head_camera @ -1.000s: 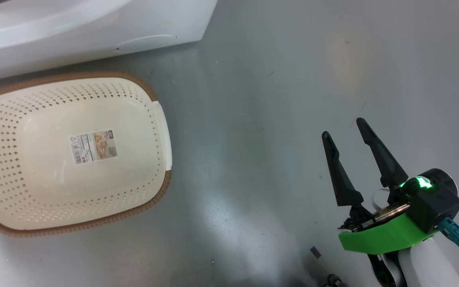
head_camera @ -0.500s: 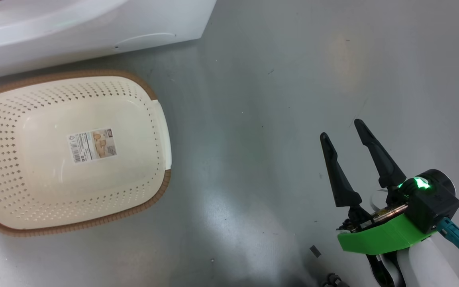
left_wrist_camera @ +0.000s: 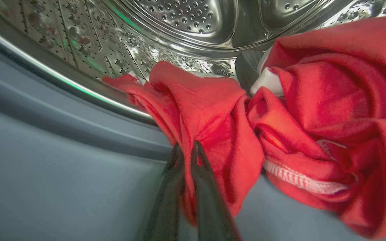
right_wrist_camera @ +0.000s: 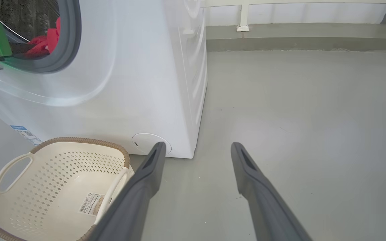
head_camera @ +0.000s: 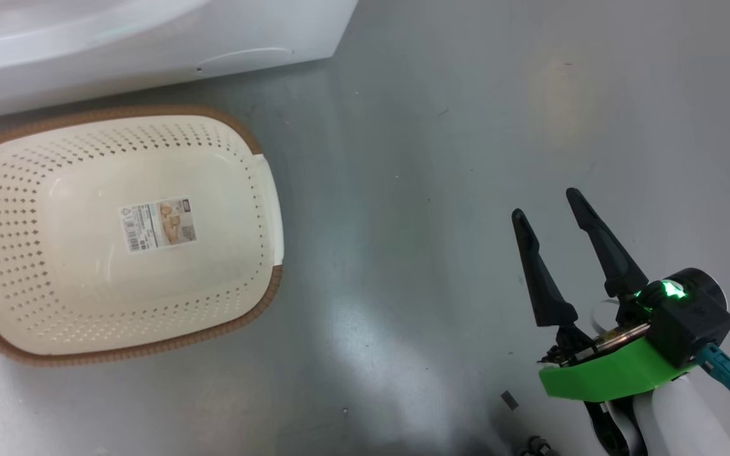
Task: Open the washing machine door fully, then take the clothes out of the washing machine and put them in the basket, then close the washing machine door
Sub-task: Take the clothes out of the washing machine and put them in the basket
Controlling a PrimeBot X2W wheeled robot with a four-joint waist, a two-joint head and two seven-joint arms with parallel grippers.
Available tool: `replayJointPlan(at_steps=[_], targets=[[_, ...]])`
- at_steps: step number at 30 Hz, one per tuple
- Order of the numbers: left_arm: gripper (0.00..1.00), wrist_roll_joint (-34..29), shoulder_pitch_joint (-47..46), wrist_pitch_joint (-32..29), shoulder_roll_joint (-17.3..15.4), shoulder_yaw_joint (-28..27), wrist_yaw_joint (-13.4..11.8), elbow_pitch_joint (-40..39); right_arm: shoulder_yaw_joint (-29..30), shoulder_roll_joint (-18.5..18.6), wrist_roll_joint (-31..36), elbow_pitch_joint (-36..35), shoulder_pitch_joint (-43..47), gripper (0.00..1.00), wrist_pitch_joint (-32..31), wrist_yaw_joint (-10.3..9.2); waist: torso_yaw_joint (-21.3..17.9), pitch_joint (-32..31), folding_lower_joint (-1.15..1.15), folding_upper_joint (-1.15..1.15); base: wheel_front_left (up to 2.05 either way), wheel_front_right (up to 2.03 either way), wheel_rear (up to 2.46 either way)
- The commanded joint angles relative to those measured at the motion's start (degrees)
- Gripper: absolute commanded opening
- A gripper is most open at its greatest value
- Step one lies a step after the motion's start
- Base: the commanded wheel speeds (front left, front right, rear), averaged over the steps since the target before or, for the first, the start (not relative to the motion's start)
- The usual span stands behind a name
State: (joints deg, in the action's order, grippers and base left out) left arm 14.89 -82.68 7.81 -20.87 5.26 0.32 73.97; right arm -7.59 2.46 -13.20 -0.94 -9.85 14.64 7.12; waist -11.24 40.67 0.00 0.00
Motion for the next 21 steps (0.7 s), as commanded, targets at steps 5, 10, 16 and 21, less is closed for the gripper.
replayJointPlan(at_steps=[5, 10, 16, 21], targets=[[0.0, 0.7, 1.0, 3.3, -2.5, -0.1, 1.1, -1.6, -0.5, 0.4, -0.5, -0.8, -0.1, 1.0, 0.4, 0.36, 1.5, 0.0, 0.0, 0.0, 0.0, 0.0, 0.0], [0.0, 0.8, 2.1, 5.8, -2.1, 0.4, 2.3, -3.5, -0.1, 0.4, -0.6, -0.8, -0.5, 1.0, 0.4, 0.36, 3.0, 0.2, 0.0, 0.0, 0.0, 0.0, 0.0], [0.0, 1.1, 4.4, 7.0, -1.1, 0.8, 3.3, -7.7, 0.5, 0.4, -0.7, -1.0, -1.1, 1.0, 0.4, 0.36, 4.8, 0.7, 0.0, 0.0, 0.0, 0.0, 0.0], [0.0, 1.4, 7.6, 7.2, -0.5, 0.7, 3.7, -13.5, 0.5, 0.4, -0.8, -0.8, -1.7, 1.0, 0.4, 0.36, 5.9, 0.7, 0.0, 0.0, 0.0, 0.0, 0.0]])
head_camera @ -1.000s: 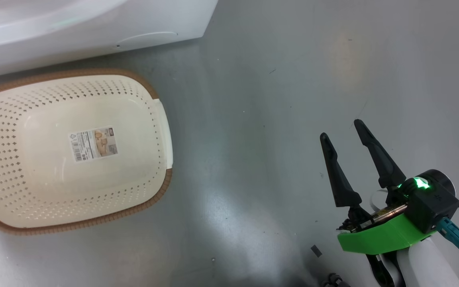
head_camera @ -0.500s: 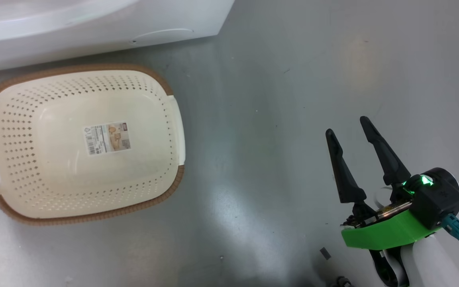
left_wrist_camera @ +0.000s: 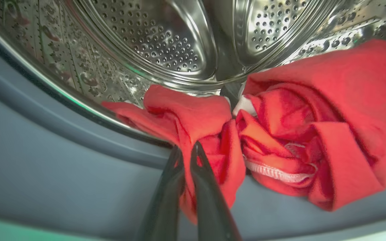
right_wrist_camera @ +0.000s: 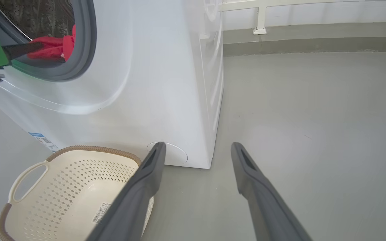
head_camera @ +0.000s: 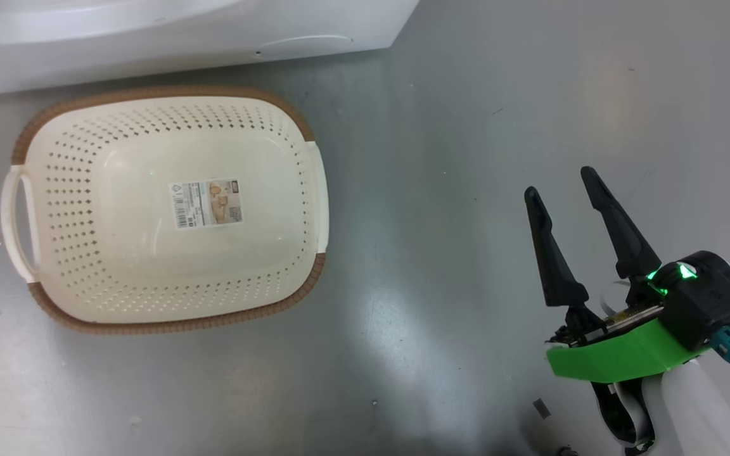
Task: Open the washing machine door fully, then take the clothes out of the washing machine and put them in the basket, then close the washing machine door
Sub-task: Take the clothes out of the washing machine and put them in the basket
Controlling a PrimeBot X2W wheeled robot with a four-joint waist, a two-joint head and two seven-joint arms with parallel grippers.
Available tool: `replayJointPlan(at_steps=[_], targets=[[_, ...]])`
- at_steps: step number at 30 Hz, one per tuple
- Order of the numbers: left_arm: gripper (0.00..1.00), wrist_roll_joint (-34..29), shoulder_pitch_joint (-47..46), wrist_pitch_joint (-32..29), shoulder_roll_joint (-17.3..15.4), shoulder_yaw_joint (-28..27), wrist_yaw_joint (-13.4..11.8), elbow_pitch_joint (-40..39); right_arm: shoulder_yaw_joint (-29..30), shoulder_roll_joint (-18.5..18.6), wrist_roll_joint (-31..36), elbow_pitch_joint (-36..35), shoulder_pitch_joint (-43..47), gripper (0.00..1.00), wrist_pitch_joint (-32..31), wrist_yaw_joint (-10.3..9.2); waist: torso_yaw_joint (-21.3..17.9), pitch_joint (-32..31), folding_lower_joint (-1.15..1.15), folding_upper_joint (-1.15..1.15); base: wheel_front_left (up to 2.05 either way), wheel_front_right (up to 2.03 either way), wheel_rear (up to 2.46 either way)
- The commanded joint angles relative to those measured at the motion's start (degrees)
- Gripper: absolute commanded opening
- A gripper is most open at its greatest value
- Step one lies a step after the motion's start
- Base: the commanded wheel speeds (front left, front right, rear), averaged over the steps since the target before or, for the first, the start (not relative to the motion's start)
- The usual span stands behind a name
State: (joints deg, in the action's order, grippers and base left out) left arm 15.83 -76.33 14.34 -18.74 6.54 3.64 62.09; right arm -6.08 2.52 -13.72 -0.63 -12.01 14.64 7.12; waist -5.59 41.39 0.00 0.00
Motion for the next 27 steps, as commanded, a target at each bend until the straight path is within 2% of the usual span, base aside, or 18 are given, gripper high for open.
replayJointPlan(at_steps=[1, 11, 16, 27], targets=[[0.0, 0.7, 2.0, 0.6, -2.6, -0.9, 0.5, -3.3, -1.0, 0.4, -0.3, -1.1, 0.4, 1.0, 0.4, 0.36, 0.5, -0.1, 0.0, 0.0, 0.0, 0.0, 0.0], [0.0, 1.8, 12.6, 0.6, -0.9, -2.5, -0.4, -18.5, 1.1, 0.4, 0.1, -1.4, 0.3, 1.0, 0.4, 0.36, 2.7, -2.0, 0.0, 0.0, 0.0, 0.0, 0.0], [0.0, 3.0, 17.6, 0.6, -1.0, -3.1, -0.4, -23.0, 1.0, 0.4, 0.0, -1.1, 0.2, 1.0, 0.4, 0.36, 2.7, -3.7, 0.0, 0.0, 0.0, 0.0, 0.0], [0.0, 3.8, 28.2, -0.5, -0.4, -3.0, -2.4, -31.7, 1.7, 0.4, -0.4, -0.8, 1.1, 1.0, 0.4, 0.36, 2.7, -8.7, 0.0, 0.0, 0.0, 0.0, 0.0]])
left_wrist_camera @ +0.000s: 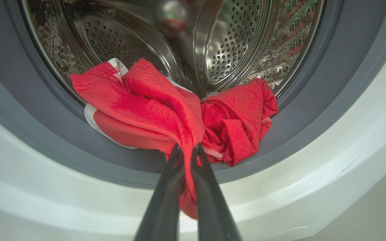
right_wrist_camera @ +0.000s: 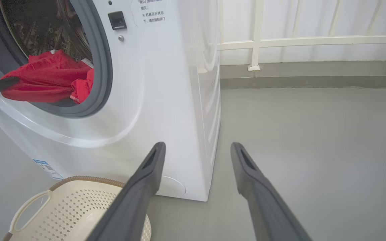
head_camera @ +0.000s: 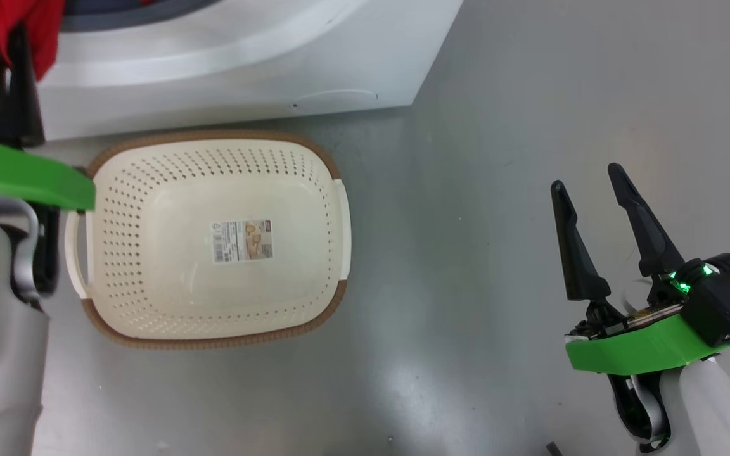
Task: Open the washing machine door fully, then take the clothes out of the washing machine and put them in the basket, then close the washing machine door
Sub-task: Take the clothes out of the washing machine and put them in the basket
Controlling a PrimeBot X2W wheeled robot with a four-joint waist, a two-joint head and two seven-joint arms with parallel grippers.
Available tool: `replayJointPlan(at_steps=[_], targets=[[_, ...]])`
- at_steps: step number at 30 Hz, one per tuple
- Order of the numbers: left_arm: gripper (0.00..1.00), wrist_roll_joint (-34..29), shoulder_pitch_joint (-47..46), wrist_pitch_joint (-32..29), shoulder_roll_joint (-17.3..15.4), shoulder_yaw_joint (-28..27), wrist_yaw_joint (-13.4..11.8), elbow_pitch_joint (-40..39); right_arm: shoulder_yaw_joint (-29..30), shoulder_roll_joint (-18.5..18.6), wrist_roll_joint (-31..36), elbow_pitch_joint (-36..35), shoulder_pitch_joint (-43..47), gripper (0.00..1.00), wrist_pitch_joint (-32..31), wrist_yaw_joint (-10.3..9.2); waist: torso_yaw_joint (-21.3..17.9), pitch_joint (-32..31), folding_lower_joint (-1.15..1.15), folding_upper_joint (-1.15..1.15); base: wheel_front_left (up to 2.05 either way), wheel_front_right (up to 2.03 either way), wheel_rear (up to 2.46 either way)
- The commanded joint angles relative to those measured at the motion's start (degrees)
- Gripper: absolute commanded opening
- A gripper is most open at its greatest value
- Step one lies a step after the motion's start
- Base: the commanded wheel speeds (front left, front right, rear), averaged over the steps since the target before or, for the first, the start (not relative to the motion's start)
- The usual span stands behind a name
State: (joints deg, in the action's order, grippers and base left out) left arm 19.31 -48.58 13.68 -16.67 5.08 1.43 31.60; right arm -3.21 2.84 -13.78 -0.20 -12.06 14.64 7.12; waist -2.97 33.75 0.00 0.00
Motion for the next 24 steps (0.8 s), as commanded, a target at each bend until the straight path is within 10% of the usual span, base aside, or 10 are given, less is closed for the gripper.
replayJointPlan(at_steps=[1, 24], targets=[[0.0, 0.4, 1.5, 0.0, -2.4, -1.5, -0.4, -2.1, -1.1, 0.0, -0.3, -1.1, 1.3, 1.0, 0.4, 0.36, 0.1, -1.7, 0.0, 0.0, 0.0, 0.0, 0.0], [0.0, 1.9, 21.8, -8.5, 1.8, 3.7, -4.1, -20.1, -0.1, 0.0, -0.9, -0.5, 5.5, 1.0, 0.4, 0.36, 1.6, -11.3, 0.0, 0.0, 0.0, 0.0, 0.0]])
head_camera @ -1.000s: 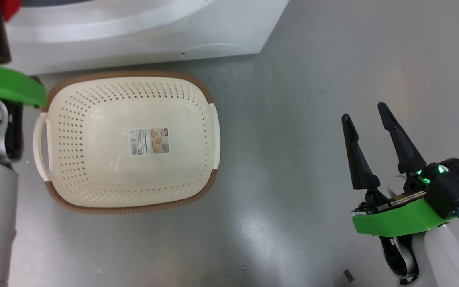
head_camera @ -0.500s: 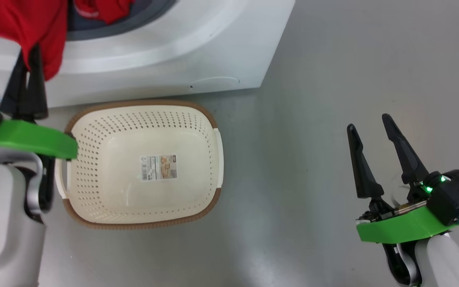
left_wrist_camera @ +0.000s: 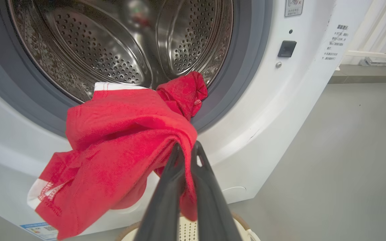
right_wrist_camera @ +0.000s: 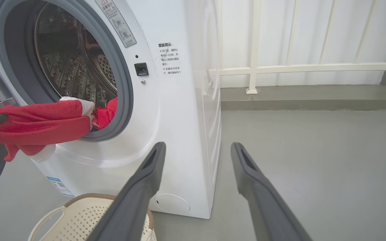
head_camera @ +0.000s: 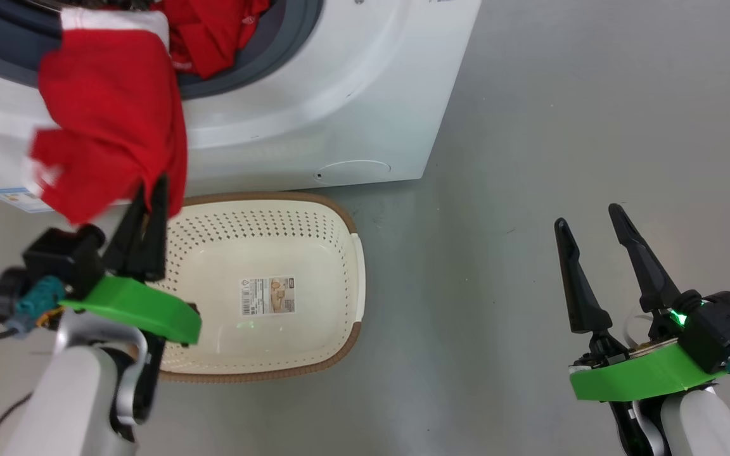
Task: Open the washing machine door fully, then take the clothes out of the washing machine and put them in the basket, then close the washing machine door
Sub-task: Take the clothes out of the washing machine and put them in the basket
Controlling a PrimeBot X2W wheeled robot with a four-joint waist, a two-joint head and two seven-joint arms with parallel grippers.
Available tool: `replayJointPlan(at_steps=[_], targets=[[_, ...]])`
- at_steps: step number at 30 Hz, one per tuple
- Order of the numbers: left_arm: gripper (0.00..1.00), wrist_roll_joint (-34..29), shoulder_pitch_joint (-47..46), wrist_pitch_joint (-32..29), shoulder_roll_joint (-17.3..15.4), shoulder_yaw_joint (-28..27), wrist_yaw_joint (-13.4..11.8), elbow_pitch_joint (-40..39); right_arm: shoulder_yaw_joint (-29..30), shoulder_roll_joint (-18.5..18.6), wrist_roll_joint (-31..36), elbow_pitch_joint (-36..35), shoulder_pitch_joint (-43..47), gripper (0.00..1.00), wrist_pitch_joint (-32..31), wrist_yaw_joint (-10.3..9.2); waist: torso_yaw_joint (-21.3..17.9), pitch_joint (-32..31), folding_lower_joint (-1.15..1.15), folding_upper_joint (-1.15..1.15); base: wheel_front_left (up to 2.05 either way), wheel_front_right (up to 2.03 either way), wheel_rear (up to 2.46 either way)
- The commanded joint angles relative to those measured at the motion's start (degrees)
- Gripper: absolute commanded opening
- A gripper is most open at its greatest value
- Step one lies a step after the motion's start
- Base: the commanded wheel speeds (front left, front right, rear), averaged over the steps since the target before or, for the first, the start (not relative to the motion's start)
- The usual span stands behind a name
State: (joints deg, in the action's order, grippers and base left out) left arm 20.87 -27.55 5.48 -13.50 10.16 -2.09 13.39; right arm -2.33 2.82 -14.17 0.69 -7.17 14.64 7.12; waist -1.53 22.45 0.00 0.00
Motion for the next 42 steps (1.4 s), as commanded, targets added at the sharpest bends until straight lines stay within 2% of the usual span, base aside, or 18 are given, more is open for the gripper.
replayJointPlan(at_steps=[1, 7, 20, 30, 35, 42], targets=[[0.0, 0.5, 1.3, -0.5, -1.1, -1.1, -0.6, -1.9, -1.0, 0.1, -0.6, -1.5, 0.6, 1.0, 0.4, 0.36, 0.2, 0.1, 0.0, 0.0, 0.0, 0.0, 0.0], [0.0, 1.2, 2.7, -0.5, 0.1, 0.1, -0.4, -0.3, -1.3, 0.1, -0.6, -2.0, 0.3, 1.0, 0.4, 0.36, -0.1, 1.3, 0.0, 0.0, 0.0, 0.0, 0.0], [0.0, 2.6, 2.0, 1.3, 2.5, 2.2, 1.3, 9.2, -1.1, 0.1, -0.7, -2.1, -0.7, 1.0, 0.4, 0.36, -0.6, 3.5, 0.0, 0.0, 0.0, 0.0, 0.0], [0.0, 2.6, -2.8, 5.4, 4.8, 3.8, 2.8, 23.6, -1.9, 0.1, -0.9, -2.2, -2.4, 1.0, 0.4, 0.36, -1.4, 6.6, 0.0, 0.0, 0.0, 0.0, 0.0], [0.0, 3.4, -6.9, 7.6, 5.8, 2.8, 2.9, 31.8, -2.0, 0.1, -0.8, -2.2, -3.1, 1.0, 0.4, 0.36, -2.0, 8.5, 0.0, 0.0, 0.0, 0.0, 0.0], [0.0, 3.9, -12.7, 9.2, 6.8, 2.0, 4.3, 41.1, -2.2, 0.1, -0.9, -2.5, -4.2, 1.0, 0.4, 0.36, -2.5, 11.6, 0.0, 0.0, 0.0, 0.0, 0.0]])
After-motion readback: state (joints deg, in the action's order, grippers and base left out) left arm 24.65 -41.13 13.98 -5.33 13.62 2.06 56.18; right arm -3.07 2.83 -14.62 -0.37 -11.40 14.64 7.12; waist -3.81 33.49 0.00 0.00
